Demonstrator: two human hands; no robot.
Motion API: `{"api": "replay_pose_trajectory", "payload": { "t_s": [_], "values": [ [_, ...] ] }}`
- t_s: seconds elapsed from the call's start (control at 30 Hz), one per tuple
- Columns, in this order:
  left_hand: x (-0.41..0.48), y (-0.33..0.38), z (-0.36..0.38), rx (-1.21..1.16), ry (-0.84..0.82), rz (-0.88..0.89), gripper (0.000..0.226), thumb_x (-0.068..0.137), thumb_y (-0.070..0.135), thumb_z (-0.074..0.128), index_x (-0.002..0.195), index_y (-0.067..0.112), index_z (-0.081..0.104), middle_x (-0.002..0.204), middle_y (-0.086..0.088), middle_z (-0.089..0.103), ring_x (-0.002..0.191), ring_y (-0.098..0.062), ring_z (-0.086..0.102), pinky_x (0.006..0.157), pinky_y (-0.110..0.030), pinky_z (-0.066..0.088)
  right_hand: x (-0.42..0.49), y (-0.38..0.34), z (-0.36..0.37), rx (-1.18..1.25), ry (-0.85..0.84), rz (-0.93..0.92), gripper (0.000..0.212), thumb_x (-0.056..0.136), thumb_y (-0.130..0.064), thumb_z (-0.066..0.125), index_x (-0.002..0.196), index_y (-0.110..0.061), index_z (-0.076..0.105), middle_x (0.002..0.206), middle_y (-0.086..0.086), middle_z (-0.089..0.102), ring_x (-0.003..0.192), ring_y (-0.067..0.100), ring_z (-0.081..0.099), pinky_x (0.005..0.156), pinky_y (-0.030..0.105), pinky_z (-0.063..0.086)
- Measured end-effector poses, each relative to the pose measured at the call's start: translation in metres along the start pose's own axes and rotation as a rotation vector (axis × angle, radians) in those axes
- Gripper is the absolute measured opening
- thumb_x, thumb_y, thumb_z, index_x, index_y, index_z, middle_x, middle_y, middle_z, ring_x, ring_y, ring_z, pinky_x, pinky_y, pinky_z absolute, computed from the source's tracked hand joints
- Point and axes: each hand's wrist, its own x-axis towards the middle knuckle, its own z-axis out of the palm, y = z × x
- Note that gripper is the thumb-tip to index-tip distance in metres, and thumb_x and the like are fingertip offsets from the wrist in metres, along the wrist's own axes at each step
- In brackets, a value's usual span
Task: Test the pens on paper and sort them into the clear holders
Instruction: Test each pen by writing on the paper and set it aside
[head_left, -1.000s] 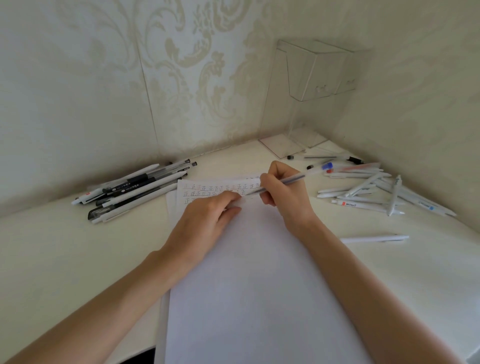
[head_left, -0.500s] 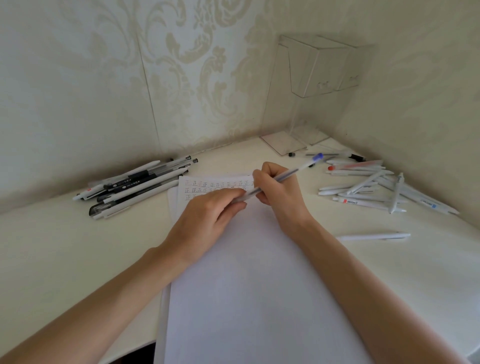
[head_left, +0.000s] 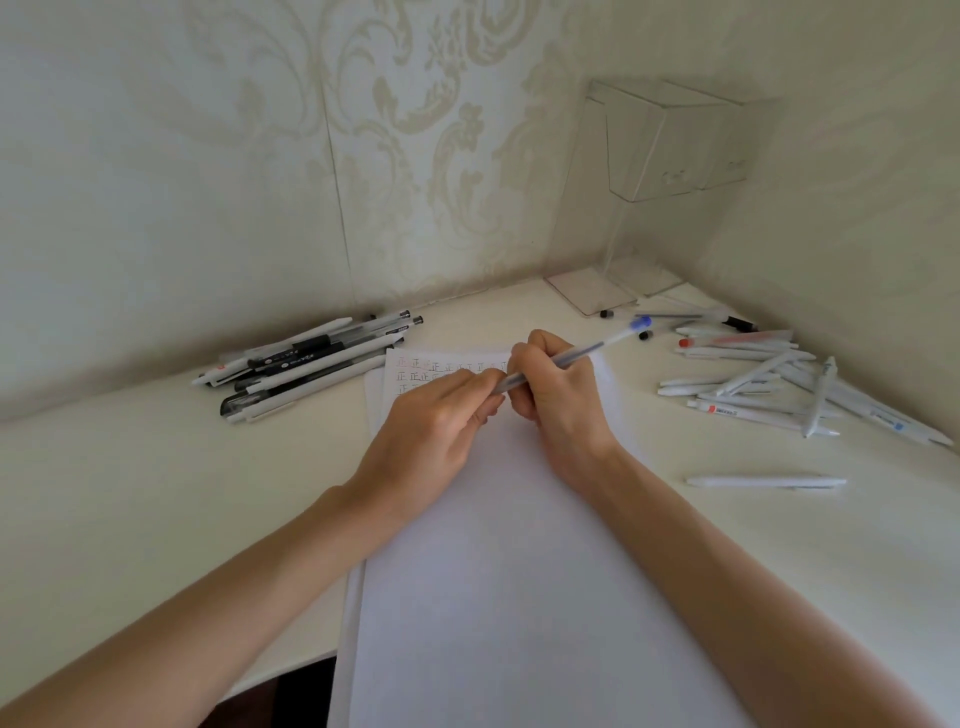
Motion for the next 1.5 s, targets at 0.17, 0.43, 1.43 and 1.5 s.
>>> {"api": "replay_pose_trajectory", "payload": {
  "t_s": [0.17,0.43,1.43,1.5],
  "values": [
    [0.015,-0.017,-0.023,0.027,0.118,-0.152,0.028,0.095,0.022,0.044,0.107,0.005,0.063,0.08,-0.009,0.059,0.072,-0.022,0.057,0.065,-0.031,0.041,0.009,-0.002,-0.009,-0.04,-0.117,0.046,0.048,0.076,-0.057,0.056,0.092,-0.011,0.054,0.055,-0.002,0.051,0.049,0.012,0.038,0.051,0.027,0.03],
    [-0.018,-0.079,-0.09,0.511,0.257,-0.62,0.023,0.088,0.007,0.054,0.106,0.007,0.067,0.102,-0.019,0.061,0.097,-0.041,0.051,0.083,-0.045,0.038,0.013,0.002,-0.017,-0.203,-0.047,0.001,0.023,0.093,-0.034,0.056,0.094,-0.011,0.055,0.059,0.0,0.058,0.052,0.015,0.041,0.049,0.026,0.033],
    [0.008,-0.011,0.026,0.138,-0.422,-0.043,0.053,0.087,0.047,0.027,0.122,0.022,0.059,0.132,0.006,0.051,0.121,-0.014,0.045,0.1,-0.016,0.02,0.054,0.015,-0.175,-1.481,0.301,-0.43,0.007,0.079,-0.004,0.067,0.083,-0.004,0.072,0.086,0.016,0.063,0.089,0.04,0.055,0.086,0.039,0.037],
    [0.01,-0.01,0.025,0.128,-0.386,-0.034,0.049,0.088,0.043,0.031,0.117,0.02,0.062,0.126,0.004,0.056,0.115,-0.016,0.051,0.099,-0.022,0.029,0.052,0.011,-0.168,-1.467,0.348,-0.605,0.009,0.08,-0.011,0.062,0.08,-0.005,0.07,0.086,0.014,0.063,0.084,0.037,0.057,0.081,0.035,0.038]
  ]
}}
